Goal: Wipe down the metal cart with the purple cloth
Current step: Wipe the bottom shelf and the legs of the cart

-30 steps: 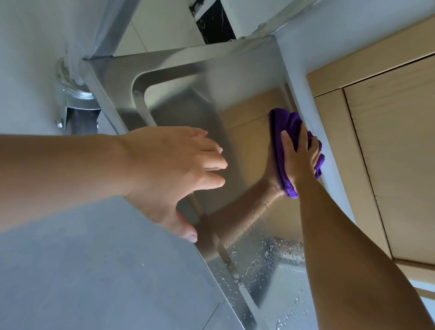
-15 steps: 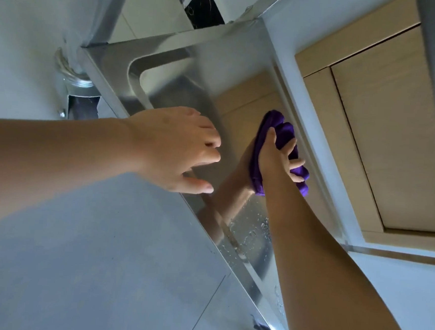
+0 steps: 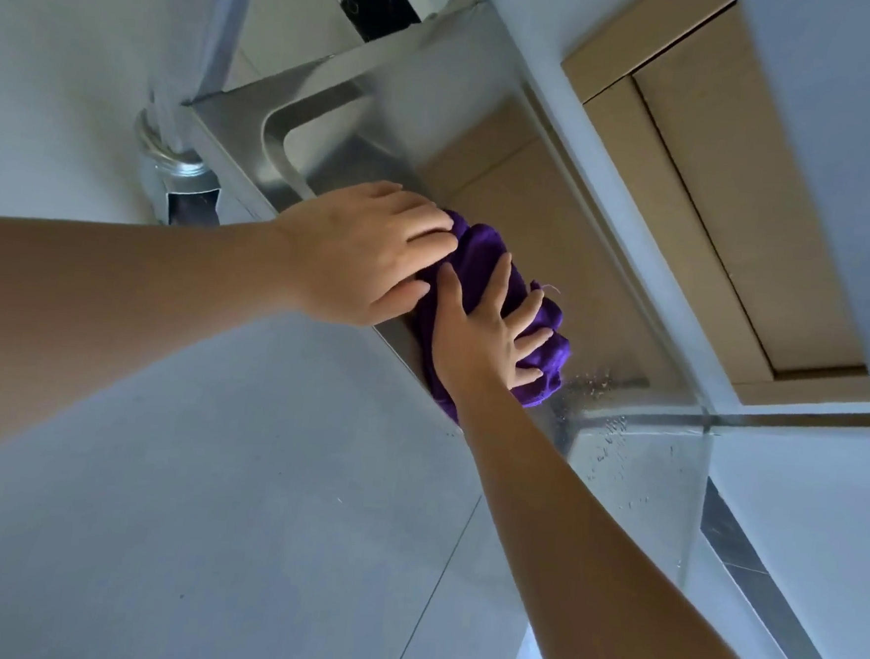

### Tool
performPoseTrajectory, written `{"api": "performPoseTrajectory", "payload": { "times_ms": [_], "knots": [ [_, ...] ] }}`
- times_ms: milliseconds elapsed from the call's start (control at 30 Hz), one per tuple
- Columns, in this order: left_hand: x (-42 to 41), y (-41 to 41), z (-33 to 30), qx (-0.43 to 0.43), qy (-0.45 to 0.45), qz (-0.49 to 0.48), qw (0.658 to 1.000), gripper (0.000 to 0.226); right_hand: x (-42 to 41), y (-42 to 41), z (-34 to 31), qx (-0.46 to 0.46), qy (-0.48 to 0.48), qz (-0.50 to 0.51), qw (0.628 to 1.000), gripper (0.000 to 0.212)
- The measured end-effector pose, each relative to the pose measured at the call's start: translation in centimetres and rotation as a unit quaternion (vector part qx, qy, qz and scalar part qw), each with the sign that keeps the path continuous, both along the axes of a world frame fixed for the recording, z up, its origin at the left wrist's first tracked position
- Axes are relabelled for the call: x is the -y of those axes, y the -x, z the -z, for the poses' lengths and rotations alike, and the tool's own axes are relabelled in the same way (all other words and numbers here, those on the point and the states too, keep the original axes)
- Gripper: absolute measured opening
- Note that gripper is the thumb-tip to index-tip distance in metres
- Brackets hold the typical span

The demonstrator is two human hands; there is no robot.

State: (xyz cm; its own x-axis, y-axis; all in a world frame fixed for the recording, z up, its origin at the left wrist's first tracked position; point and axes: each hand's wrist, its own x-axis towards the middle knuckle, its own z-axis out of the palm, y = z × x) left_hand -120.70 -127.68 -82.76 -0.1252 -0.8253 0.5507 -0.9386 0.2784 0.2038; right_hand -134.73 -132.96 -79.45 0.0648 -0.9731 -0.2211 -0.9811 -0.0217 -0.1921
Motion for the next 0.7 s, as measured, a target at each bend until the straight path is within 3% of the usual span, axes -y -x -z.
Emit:
{"api": "performPoseTrajectory", "payload": {
  "times_ms": [333, 533, 700],
  "knots": [
    [-0.2, -0.4, -0.5, -0.037, -0.019, 0.024, 0.999, 0.061, -4.8, 0.7, 0.3, -0.034, 0.058, -0.145, 0.987, 0.07],
    [-0.5, -0.8, -0.8, -0.026, -0.039, 0.057, 0.997, 0.065, -4.2, 3.1, 0.4, -0.078, 0.104, -0.285, 0.95, 0.082],
    [-0.4, -0.9, -0.7, -0.003, -0.064, 0.072, 0.995, 0.072, -2.9, 6.0, 0.9, -0.062, 0.137, -0.358, 0.922, 0.073]
  ]
}}
